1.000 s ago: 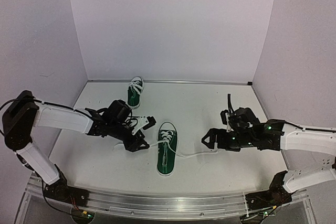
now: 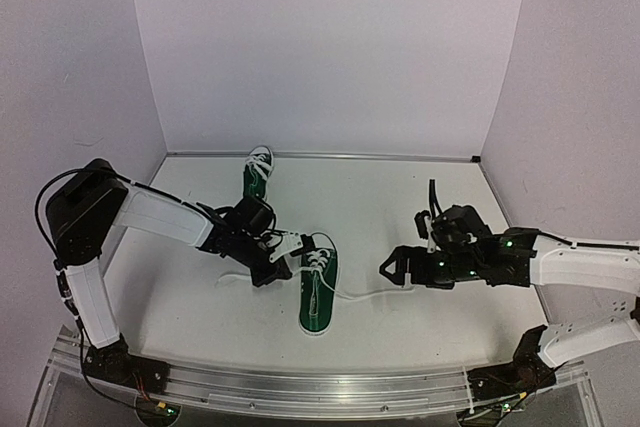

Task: Tie the shoes

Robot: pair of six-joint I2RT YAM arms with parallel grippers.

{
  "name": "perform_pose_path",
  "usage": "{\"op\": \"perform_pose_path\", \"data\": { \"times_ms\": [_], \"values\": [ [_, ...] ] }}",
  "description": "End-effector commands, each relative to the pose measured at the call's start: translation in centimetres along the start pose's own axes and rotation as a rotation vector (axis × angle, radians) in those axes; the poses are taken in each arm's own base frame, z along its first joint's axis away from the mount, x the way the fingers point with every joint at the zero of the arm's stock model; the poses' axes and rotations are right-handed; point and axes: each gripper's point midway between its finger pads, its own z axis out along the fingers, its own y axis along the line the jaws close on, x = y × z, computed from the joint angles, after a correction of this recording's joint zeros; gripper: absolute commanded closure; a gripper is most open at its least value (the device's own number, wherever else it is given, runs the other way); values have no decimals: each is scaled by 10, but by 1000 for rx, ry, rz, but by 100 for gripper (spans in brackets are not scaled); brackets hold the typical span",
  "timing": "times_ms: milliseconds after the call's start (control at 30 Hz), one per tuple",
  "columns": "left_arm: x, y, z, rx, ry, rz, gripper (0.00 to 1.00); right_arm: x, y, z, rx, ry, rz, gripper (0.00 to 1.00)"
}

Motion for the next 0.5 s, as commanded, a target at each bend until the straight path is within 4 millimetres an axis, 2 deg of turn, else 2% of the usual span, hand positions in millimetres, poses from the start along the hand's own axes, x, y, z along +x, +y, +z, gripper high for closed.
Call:
{"op": "perform_pose_path", "data": {
  "times_ms": [0, 100, 233, 333, 467],
  "values": [
    [-42, -1, -34, -16, -169, 14, 100, -19, 24, 3, -57, -22, -39, 4],
    [-57, -7, -49, -4, -242, 14, 100, -25, 40, 11, -99, -5, -62, 9],
    [-77, -10, -63, 0, -345, 25, 100, -34, 66, 23, -172, 9, -76, 26],
    [-86, -12, -66, 13, -394, 27, 100, -40, 86, 36, -239, 22, -73, 38],
    [-94, -15, -65, 22, -440, 30, 100, -42, 105, 53, -307, 54, -56, 44]
  ]
}}
